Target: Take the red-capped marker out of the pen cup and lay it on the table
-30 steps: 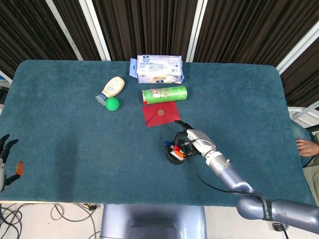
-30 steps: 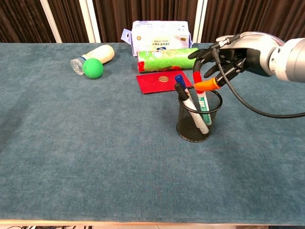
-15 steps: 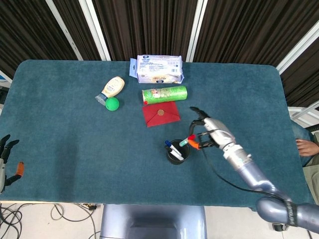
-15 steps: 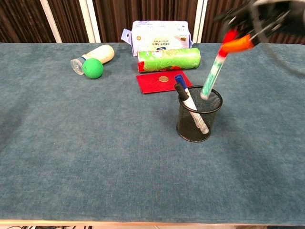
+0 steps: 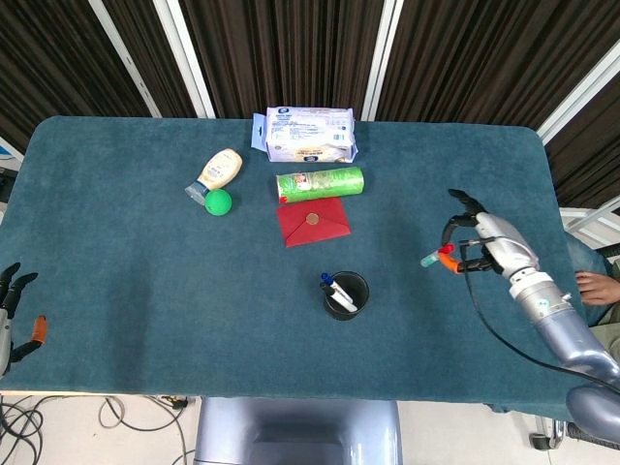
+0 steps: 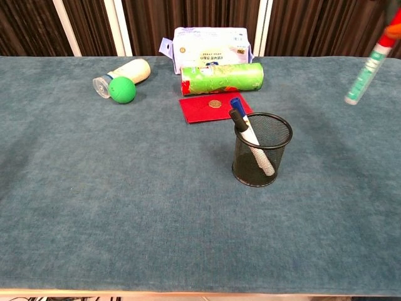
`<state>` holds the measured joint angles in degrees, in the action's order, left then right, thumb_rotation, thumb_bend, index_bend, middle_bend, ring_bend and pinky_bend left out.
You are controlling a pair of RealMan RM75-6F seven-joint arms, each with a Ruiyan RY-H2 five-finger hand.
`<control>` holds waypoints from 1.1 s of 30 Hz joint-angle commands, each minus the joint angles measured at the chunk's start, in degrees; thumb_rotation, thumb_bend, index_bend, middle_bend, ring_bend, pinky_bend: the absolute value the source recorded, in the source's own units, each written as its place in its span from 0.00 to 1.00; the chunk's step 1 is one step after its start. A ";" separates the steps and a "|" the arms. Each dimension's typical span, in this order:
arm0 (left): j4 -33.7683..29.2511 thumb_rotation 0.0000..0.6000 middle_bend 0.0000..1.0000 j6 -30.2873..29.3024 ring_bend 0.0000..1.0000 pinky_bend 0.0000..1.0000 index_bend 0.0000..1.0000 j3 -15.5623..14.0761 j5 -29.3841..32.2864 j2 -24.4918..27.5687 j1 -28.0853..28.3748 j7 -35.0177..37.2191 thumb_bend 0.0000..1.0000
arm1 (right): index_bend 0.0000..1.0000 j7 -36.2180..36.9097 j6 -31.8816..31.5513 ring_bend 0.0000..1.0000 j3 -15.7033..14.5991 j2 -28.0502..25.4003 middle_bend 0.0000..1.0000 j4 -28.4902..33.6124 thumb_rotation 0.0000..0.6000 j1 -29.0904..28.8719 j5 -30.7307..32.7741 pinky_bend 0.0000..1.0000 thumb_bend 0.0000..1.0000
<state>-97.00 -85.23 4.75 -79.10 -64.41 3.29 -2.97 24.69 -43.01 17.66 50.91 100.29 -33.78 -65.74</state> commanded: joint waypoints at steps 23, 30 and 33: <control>-0.19 1.00 0.03 0.50 0.08 0.04 0.15 -0.12 0.18 0.23 0.12 -0.19 0.45 | 0.16 -22.57 -2.04 0.04 -6.69 16.26 0.00 -9.20 1.00 -3.60 6.46 0.16 0.16; -0.34 1.00 0.03 0.59 0.08 0.04 0.15 -0.15 0.25 0.36 0.13 -0.16 0.45 | 0.00 -27.56 -3.78 0.04 -6.27 13.94 0.00 -4.85 1.00 -4.70 7.63 0.16 0.11; -0.36 1.00 0.03 0.56 0.08 0.04 0.15 -0.13 0.27 0.41 0.11 -0.14 0.45 | 0.00 -30.66 -4.89 0.04 -6.95 12.54 0.00 -3.34 1.00 -4.68 8.52 0.16 0.11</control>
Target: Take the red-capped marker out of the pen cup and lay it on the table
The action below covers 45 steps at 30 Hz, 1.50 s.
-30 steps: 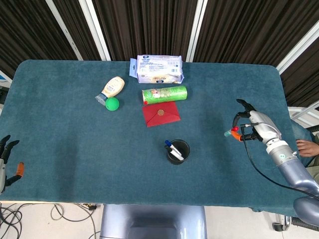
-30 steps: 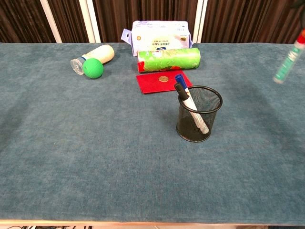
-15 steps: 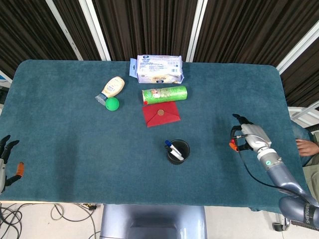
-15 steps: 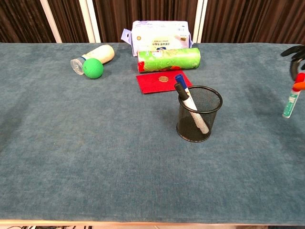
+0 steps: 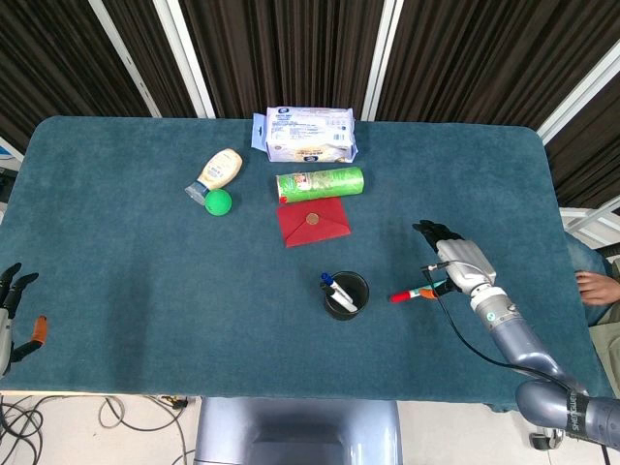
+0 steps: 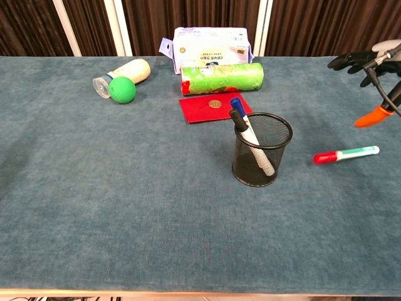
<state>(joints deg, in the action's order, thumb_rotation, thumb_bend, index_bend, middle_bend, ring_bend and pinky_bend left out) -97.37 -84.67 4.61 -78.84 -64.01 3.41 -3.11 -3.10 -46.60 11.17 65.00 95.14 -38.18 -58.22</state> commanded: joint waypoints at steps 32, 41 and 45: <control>-0.01 1.00 0.03 -0.22 0.08 0.04 0.15 -0.09 -0.05 -0.21 -0.05 -0.74 0.45 | 0.00 -3.53 -44.45 0.04 -12.40 6.78 0.00 -3.73 1.00 29.28 -24.67 0.16 0.21; 0.01 1.00 0.03 -0.18 0.08 0.04 0.15 -0.11 0.00 -0.23 -0.04 -0.99 0.45 | 0.00 -3.37 -42.98 0.04 -11.13 6.51 0.00 -3.41 1.00 30.04 -24.85 0.16 0.21; -0.03 1.00 0.03 -0.22 0.08 0.04 0.15 -0.09 -0.04 -0.23 -0.03 -0.98 0.45 | 0.00 -3.62 -42.44 0.04 -10.73 6.38 0.00 -3.13 1.00 30.22 -25.01 0.16 0.22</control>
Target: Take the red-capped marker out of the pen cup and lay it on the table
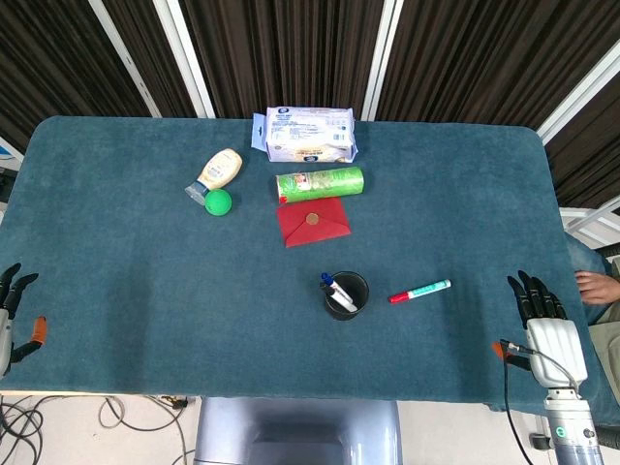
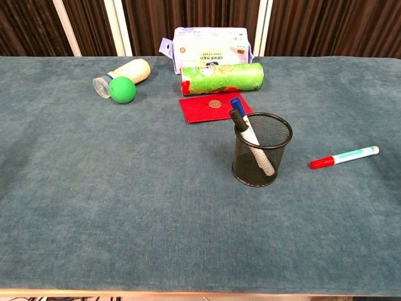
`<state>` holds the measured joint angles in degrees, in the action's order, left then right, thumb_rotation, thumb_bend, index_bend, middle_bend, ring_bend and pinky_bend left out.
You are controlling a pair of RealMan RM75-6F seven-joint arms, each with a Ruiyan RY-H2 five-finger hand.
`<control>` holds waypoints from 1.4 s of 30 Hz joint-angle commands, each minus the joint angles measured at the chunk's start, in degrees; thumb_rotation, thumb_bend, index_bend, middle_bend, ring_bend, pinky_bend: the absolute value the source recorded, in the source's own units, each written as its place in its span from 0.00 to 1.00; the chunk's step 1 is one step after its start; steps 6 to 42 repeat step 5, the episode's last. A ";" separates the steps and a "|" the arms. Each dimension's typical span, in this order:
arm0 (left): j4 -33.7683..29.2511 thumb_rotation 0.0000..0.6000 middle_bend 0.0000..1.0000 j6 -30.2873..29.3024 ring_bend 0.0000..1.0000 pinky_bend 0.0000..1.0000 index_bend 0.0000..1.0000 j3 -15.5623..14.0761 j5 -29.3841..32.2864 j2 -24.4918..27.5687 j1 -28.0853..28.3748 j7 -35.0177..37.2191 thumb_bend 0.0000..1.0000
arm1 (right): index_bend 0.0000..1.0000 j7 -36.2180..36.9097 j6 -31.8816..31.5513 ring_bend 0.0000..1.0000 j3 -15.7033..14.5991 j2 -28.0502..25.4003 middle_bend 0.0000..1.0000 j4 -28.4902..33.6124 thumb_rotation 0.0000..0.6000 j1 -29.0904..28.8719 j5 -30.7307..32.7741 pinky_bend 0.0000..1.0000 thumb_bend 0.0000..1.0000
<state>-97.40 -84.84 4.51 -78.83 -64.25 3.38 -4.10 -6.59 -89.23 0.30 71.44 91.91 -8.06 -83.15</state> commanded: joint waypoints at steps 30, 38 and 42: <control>0.00 1.00 0.03 -0.16 0.08 0.04 0.15 0.01 -0.10 0.04 -0.07 0.15 0.45 | 0.00 -0.34 0.58 0.04 0.60 -0.16 0.00 0.29 1.00 0.48 -0.30 0.16 0.22; 0.00 1.00 0.03 -0.16 0.08 0.04 0.15 0.01 -0.10 0.04 -0.07 0.15 0.45 | 0.00 -0.34 0.58 0.04 0.60 -0.16 0.00 0.29 1.00 0.48 -0.30 0.16 0.22; 0.00 1.00 0.03 -0.16 0.08 0.04 0.15 0.01 -0.10 0.04 -0.07 0.15 0.45 | 0.00 -0.34 0.58 0.04 0.60 -0.16 0.00 0.29 1.00 0.48 -0.30 0.16 0.22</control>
